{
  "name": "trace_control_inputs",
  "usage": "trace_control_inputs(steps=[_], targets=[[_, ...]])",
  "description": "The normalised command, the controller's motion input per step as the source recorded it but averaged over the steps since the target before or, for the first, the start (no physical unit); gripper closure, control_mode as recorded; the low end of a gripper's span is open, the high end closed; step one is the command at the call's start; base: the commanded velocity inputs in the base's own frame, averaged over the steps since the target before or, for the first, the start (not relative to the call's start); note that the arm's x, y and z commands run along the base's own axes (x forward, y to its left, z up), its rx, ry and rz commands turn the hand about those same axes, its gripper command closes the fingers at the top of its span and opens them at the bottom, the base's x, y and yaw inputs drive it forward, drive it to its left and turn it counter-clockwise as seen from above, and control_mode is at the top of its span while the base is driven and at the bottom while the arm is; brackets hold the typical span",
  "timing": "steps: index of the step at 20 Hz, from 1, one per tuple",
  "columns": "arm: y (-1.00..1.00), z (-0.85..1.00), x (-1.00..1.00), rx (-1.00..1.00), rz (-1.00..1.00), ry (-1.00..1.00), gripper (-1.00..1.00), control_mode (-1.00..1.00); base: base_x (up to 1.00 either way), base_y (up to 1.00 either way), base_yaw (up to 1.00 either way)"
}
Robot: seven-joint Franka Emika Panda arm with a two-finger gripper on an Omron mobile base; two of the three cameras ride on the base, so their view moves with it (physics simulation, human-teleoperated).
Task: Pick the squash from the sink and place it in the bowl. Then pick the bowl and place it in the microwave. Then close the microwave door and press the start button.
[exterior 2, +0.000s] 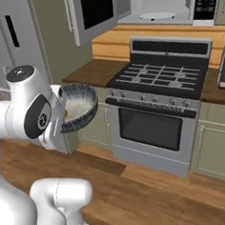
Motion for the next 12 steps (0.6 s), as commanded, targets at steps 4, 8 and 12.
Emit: trace_control_inputs(steps=[4,8,12], targets=[[0.0,0.0,0.0,0.0,0.0,0.0,1.0,1.0,1.0,-0.52,-0.12],[0.0,0.0,0.0,0.0,0.0,0.0,1.0,1.0,1.0,-0.42,-0.1],[0.0,0.0,0.0,0.0,0.0,0.0,1.0,1.0,1.0,-0.07,-0.05]])
